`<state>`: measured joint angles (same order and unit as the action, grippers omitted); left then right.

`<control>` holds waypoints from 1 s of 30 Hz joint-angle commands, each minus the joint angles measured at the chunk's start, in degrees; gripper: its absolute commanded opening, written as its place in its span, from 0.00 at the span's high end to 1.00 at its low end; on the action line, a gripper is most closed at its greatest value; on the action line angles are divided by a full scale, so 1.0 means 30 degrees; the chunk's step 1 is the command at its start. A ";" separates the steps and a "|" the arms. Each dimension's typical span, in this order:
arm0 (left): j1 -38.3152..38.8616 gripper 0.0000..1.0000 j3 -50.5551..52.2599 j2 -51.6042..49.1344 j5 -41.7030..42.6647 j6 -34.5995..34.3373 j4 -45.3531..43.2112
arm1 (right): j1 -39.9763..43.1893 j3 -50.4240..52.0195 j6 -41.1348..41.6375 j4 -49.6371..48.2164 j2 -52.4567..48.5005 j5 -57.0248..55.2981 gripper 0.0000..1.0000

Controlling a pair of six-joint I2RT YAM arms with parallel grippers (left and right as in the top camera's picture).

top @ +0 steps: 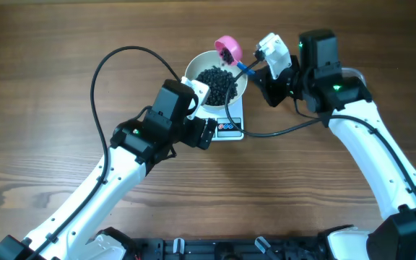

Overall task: Scoop item into bowl and weigh 150g on scale
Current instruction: 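Tip the scoop over the bowl to pour beans in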

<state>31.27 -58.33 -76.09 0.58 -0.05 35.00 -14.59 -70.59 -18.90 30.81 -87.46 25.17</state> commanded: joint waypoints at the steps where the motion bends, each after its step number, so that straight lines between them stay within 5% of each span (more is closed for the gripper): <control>1: -0.0087 0.00 0.0124 -0.0066 0.0219 0.0313 -0.0029 | -0.0117 -0.0146 -0.0044 -0.0539 0.0335 -0.0962 0.96; 3: -0.0087 0.00 0.0124 -0.0066 0.0219 0.0313 -0.0029 | -0.0117 -0.0146 0.2164 -0.1333 0.0335 -0.0648 0.96; 7: -0.0087 0.00 0.0124 -0.0066 0.0219 0.0306 -0.0029 | -0.0117 -0.0146 -0.0714 -0.0546 0.0335 0.0146 0.96; 11: -0.0087 0.00 0.0124 -0.0066 0.0219 0.0306 -0.0029 | -0.0117 -0.0146 0.2280 -0.1945 0.0335 0.0546 0.96; 15: -0.0087 0.00 0.0124 -0.0066 0.0219 0.0313 -0.0029 | -0.0131 -0.0138 -0.3264 0.0051 0.0335 -0.0313 0.96; 19: -0.0087 0.00 0.0124 -0.0066 0.0219 0.0313 -0.0029 | -0.0131 -0.0138 0.0189 -0.1581 0.0335 -0.0109 0.96; 23: -0.0087 0.00 0.0124 -0.0066 0.0219 0.0313 -0.0029 | -0.0146 -0.0138 -0.3126 -0.0605 0.0335 0.0204 0.96; 27: -0.0087 0.00 0.0124 -0.0066 0.0219 0.0313 -0.0029 | -0.0153 -0.0138 0.0495 -0.1829 0.0335 0.0459 0.96; 30: -0.0087 0.00 0.0124 -0.0066 0.0219 0.0313 -0.0029 | -0.0153 -0.0146 -0.0889 -0.1362 0.0335 0.1785 0.96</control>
<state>31.27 -58.33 -76.09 0.58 -0.05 34.94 -14.61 -70.63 -20.91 26.30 -87.42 27.18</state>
